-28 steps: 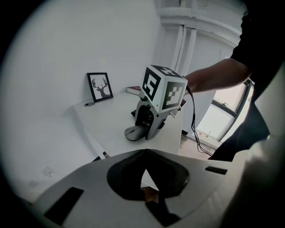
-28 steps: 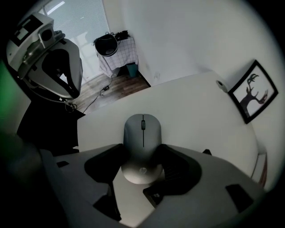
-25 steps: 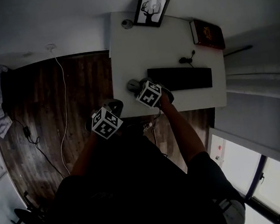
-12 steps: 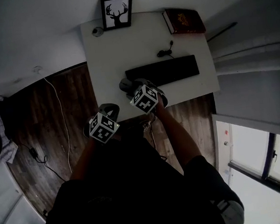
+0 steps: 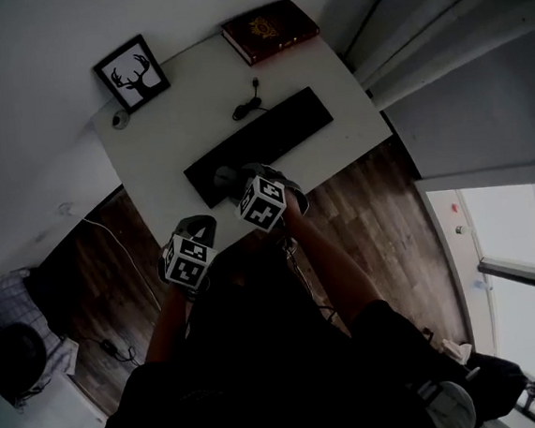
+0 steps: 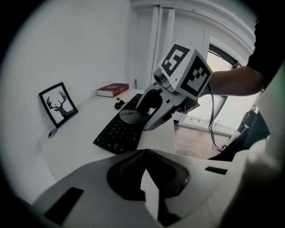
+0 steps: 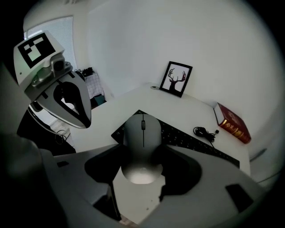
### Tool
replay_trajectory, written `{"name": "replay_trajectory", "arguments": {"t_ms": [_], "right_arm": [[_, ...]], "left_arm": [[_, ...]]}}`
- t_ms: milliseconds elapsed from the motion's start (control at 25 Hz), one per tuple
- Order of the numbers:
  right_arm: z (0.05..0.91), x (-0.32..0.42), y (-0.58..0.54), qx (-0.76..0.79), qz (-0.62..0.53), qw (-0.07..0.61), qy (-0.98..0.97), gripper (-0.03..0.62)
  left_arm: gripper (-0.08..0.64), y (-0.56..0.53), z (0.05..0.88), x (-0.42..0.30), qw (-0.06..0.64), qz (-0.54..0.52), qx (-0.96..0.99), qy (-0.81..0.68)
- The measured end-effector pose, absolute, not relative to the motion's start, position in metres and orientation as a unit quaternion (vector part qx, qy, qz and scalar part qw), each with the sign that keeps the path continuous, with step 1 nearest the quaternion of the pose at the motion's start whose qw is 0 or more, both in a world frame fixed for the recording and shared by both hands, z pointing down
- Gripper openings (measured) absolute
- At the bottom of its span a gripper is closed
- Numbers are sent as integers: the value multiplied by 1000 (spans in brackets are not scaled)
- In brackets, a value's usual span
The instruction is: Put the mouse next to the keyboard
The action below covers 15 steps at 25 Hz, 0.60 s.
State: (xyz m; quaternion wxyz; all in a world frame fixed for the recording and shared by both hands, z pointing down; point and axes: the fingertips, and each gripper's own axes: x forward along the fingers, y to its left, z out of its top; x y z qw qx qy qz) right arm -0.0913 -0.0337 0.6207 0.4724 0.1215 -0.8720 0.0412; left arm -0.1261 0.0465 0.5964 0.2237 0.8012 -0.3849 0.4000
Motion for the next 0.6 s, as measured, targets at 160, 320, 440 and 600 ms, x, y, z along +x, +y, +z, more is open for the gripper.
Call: {"name": "replay_trajectory", "arguments": {"t_ms": [160, 320, 440, 600], "right_arm": [[620, -56, -52, 139, 50, 451, -880, 287], [621, -20, -67, 147, 52, 436, -886, 287], [619, 3, -78, 149, 48, 428, -890, 287], [618, 23, -85, 163, 59, 415, -893, 287]], "left_arm": [[0, 20, 596, -96, 226, 409, 794, -388], [0, -2, 598, -65, 227, 416, 786, -398], [0, -15, 594, -38, 223, 425, 784, -393], [0, -20, 594, -20, 220, 441, 781, -383]]}}
